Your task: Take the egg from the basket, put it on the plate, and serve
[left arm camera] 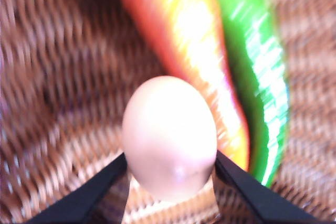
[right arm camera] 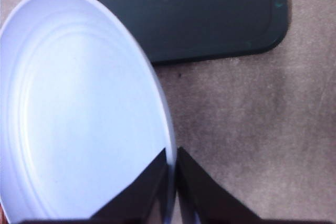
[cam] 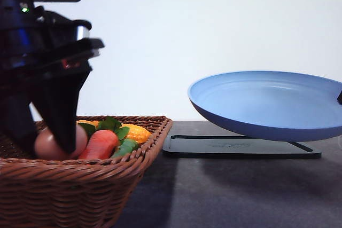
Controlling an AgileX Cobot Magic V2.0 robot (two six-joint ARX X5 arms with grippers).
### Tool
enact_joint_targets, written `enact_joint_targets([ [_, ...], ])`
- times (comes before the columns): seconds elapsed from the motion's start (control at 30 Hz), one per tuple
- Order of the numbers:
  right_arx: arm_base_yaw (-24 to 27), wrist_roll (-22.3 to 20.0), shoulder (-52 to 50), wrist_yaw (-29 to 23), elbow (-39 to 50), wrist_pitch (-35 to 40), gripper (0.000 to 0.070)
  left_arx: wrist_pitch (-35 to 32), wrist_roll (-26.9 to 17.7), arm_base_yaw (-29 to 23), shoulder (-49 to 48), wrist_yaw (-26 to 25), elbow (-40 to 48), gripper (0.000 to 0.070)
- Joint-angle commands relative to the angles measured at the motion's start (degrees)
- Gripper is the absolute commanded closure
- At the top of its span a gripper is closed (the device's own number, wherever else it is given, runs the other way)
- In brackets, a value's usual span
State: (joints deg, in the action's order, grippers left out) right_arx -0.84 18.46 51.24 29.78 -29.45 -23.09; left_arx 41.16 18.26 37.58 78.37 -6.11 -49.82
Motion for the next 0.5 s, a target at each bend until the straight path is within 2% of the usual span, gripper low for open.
enact_joint_targets([
  [0.0,0.0,0.4,0.2,0.2,-0.8,0.7,0.0700,0.0,-1.1,0.5,0.6,0.2,-0.7,0.0479],
  [0.47,-0.6,0.3,0.4,0.6,-0.8,0.3,0.0700,1.9,-1.3,1.4,0.6,0.2,-3.7,0.0479],
])
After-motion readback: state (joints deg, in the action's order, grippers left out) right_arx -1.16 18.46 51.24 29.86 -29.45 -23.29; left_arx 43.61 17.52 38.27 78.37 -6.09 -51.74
